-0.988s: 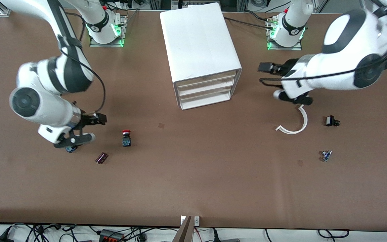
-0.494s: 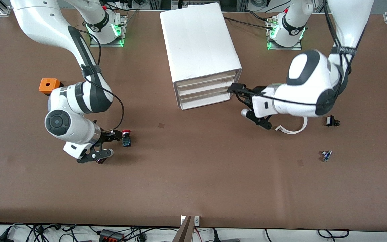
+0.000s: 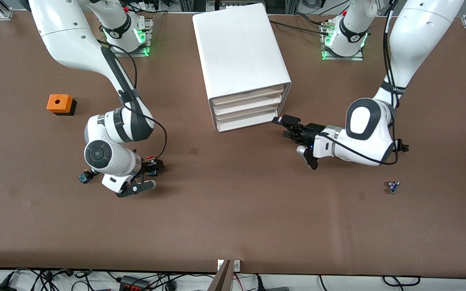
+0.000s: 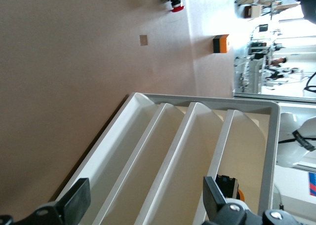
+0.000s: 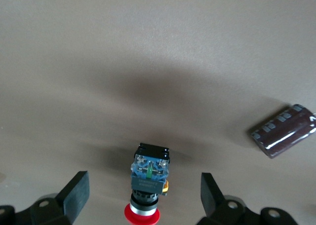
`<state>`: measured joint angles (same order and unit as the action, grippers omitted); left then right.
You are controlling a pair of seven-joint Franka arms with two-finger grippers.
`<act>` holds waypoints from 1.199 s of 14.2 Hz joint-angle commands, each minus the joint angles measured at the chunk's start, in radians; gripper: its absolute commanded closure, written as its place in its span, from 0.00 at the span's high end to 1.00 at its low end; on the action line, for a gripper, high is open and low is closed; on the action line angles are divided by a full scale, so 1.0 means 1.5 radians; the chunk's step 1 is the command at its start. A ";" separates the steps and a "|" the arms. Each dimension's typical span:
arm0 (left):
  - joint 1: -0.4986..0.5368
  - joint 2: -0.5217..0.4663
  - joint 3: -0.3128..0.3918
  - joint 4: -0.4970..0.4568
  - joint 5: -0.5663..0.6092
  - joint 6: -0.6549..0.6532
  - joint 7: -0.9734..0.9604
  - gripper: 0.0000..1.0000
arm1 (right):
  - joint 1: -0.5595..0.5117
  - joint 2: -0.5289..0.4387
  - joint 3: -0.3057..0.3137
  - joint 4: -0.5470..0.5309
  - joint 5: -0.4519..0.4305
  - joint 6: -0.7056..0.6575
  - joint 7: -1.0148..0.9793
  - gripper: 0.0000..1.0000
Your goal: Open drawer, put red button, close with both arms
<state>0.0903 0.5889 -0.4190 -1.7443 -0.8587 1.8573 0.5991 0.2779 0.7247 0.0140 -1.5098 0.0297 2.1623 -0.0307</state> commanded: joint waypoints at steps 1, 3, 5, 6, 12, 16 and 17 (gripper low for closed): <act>0.004 0.003 -0.007 -0.038 -0.040 0.009 0.056 0.93 | 0.010 0.016 0.001 0.015 0.009 -0.001 0.002 1.00; -0.001 0.002 -0.009 -0.071 -0.067 0.008 0.073 0.85 | 0.010 0.024 0.001 0.014 0.009 -0.003 0.002 1.00; -0.004 0.002 -0.013 -0.109 -0.104 0.008 0.131 0.77 | 0.011 0.032 0.001 0.014 0.002 0.000 0.001 1.00; -0.005 0.000 -0.018 -0.126 -0.123 0.008 0.149 0.72 | 0.012 0.037 0.001 0.013 0.000 -0.001 0.000 1.00; -0.004 -0.001 -0.040 -0.193 -0.174 0.013 0.191 0.59 | 0.011 0.039 0.000 0.005 -0.009 -0.013 -0.009 1.00; -0.003 0.000 -0.040 -0.200 -0.176 0.009 0.192 0.04 | 0.009 0.041 0.000 0.000 -0.030 -0.014 -0.007 1.00; -0.005 0.001 -0.039 -0.195 -0.176 0.011 0.191 0.01 | 0.009 0.044 0.000 0.000 -0.030 -0.014 -0.005 1.00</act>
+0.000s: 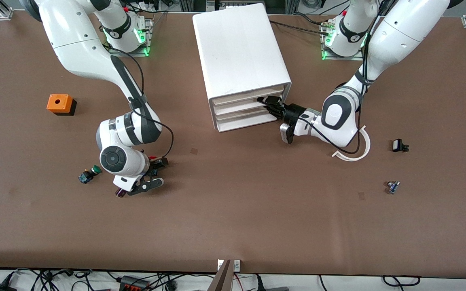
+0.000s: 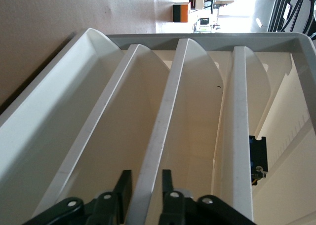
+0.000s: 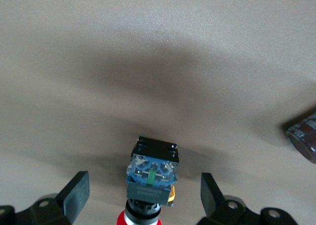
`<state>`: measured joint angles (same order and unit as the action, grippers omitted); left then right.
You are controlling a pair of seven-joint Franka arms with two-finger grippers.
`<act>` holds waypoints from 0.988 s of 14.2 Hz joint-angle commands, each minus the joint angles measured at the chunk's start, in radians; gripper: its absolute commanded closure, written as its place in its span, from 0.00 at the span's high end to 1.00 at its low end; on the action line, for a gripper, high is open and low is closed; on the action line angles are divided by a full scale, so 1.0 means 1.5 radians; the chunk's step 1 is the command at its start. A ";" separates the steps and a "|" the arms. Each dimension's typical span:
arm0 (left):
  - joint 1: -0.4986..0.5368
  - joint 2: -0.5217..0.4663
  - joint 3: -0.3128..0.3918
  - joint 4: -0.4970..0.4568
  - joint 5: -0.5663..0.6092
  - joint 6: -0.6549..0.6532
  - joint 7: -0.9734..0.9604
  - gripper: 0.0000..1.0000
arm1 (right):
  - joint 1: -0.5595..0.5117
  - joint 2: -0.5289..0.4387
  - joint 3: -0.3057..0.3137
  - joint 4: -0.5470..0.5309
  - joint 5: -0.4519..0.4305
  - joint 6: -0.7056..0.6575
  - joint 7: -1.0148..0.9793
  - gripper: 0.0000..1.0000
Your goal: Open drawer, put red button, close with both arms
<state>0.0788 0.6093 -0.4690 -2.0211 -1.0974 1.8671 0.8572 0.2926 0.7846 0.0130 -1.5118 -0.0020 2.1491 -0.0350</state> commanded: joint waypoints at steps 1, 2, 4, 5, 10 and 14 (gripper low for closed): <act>0.004 -0.011 -0.004 -0.001 -0.016 0.006 0.013 0.01 | -0.002 0.004 0.001 0.002 -0.009 -0.007 -0.002 1.00; 0.007 -0.004 0.000 0.014 -0.014 0.006 0.011 0.01 | -0.003 0.004 0.001 0.002 -0.009 -0.007 -0.003 0.87; 0.006 0.025 0.013 0.059 -0.009 0.007 0.010 0.01 | -0.007 0.004 0.001 0.002 -0.008 -0.008 -0.008 0.45; 0.004 0.045 0.026 0.084 -0.008 0.007 0.011 0.01 | -0.007 0.004 0.001 0.002 -0.008 -0.010 -0.010 0.29; -0.001 0.092 0.056 0.187 0.029 0.007 0.004 0.17 | -0.004 -0.013 0.001 0.019 -0.004 -0.019 -0.009 0.00; 0.016 0.073 0.057 0.207 0.058 -0.002 0.002 1.00 | 0.029 -0.044 0.002 0.125 -0.001 -0.089 -0.005 0.00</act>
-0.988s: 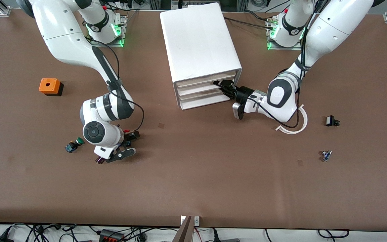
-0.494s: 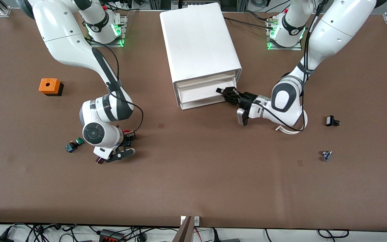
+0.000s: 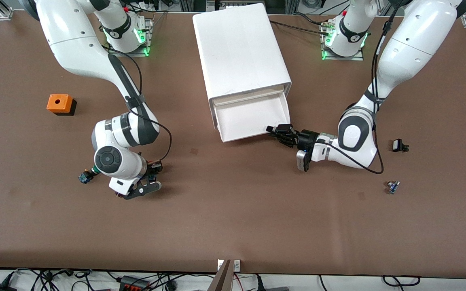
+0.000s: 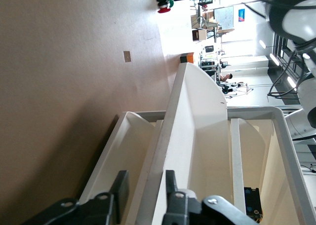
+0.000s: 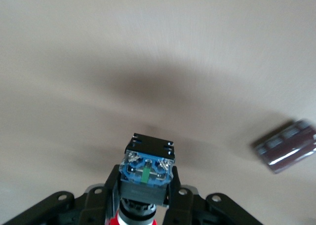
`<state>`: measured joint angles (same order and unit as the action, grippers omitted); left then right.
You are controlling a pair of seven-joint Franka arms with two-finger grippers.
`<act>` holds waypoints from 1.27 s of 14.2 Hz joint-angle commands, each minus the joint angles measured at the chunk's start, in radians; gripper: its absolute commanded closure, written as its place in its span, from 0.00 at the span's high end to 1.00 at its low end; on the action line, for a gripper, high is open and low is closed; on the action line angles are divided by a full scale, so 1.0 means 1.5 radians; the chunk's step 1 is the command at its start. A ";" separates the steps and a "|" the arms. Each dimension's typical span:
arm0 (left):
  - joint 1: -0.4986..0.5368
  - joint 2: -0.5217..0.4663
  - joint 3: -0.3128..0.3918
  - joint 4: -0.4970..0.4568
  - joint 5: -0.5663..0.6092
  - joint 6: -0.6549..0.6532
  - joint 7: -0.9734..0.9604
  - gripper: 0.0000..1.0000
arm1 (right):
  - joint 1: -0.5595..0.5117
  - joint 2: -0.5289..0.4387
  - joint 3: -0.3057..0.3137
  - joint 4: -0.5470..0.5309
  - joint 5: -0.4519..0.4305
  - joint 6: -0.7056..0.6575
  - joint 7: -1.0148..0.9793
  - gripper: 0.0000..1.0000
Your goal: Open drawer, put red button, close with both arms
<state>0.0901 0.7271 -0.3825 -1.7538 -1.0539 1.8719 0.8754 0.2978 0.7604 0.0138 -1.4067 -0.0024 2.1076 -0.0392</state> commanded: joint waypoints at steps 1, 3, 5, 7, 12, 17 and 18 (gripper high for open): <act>0.016 -0.016 0.000 0.046 0.055 -0.029 -0.038 1.00 | 0.035 -0.031 0.001 0.089 0.000 -0.085 -0.002 0.00; 0.035 -0.027 -0.001 0.118 0.141 -0.103 -0.161 1.00 | 0.057 -0.032 0.010 0.140 0.008 -0.110 0.000 0.00; 0.046 -0.028 -0.001 0.195 0.225 -0.170 -0.259 1.00 | 0.089 -0.059 0.018 0.147 0.010 -0.114 0.002 0.00; 0.049 -0.042 0.000 0.253 0.300 -0.223 -0.347 1.00 | 0.149 -0.077 0.012 0.150 0.007 -0.131 0.015 0.00; 0.048 -0.114 -0.008 0.287 0.528 -0.268 -0.521 1.00 | 0.270 -0.061 0.020 0.186 0.009 -0.128 0.220 0.00; 0.042 -0.171 -0.010 0.308 0.804 -0.277 -0.522 1.00 | 0.321 -0.033 0.021 0.187 0.010 -0.117 0.282 0.00; 0.045 -0.171 -0.008 0.342 0.817 -0.276 -0.522 1.00 | 0.321 -0.029 0.023 0.187 0.012 -0.118 0.282 0.00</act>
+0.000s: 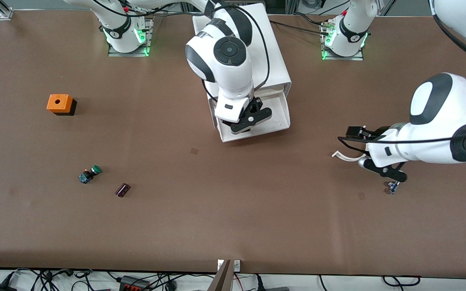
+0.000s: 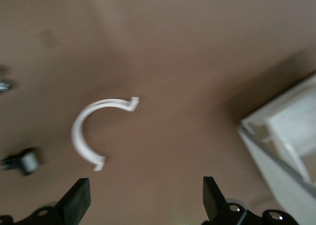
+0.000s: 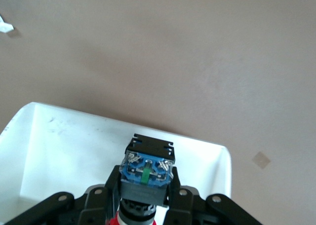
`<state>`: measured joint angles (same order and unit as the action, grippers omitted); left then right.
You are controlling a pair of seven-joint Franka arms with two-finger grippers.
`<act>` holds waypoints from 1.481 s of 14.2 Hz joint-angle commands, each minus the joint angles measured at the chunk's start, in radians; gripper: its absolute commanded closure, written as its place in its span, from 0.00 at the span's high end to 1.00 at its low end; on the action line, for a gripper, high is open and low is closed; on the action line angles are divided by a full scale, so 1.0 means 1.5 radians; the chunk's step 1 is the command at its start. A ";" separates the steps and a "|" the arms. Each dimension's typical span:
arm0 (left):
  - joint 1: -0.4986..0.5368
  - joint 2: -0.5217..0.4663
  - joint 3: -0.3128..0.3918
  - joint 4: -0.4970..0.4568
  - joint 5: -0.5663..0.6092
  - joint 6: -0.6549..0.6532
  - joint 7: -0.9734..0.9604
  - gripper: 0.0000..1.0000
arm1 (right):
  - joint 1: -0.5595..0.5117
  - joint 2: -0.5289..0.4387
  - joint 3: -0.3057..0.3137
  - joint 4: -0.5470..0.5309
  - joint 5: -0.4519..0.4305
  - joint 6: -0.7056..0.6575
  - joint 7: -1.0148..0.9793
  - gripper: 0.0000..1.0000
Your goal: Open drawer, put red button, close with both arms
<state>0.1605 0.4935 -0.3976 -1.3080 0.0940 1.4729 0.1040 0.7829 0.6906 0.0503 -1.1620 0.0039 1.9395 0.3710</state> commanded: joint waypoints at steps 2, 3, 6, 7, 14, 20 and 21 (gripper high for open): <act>0.003 -0.015 0.002 0.096 0.052 -0.012 -0.006 1.00 | -0.001 0.029 0.004 0.023 0.011 -0.014 0.007 0.00; 0.005 -0.018 0.004 0.105 0.057 -0.013 -0.005 1.00 | -0.001 0.036 0.006 0.023 0.013 -0.017 0.007 0.00; 0.008 -0.050 0.010 0.098 0.055 -0.021 -0.015 1.00 | 0.013 0.047 0.007 0.024 0.013 -0.006 0.009 0.00; 0.007 -0.050 0.009 0.099 0.055 -0.023 -0.031 1.00 | 0.013 0.047 0.007 0.024 0.013 -0.005 0.011 0.00; 0.006 -0.051 0.004 0.099 0.051 -0.026 -0.065 1.00 | 0.015 0.069 0.008 0.024 0.023 0.012 0.050 0.00; 0.006 -0.051 0.004 0.098 0.050 -0.026 -0.065 1.00 | 0.022 0.073 0.007 0.024 0.037 0.041 0.058 1.00; 0.006 -0.051 0.004 0.098 0.049 -0.026 -0.065 1.00 | 0.022 0.070 0.007 0.025 0.037 0.039 0.057 1.00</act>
<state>0.1692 0.4246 -0.3863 -1.1586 0.1556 1.4462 0.0184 0.8142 0.7849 0.0553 -1.1600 0.0466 2.0028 0.4365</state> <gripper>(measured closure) 0.000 0.445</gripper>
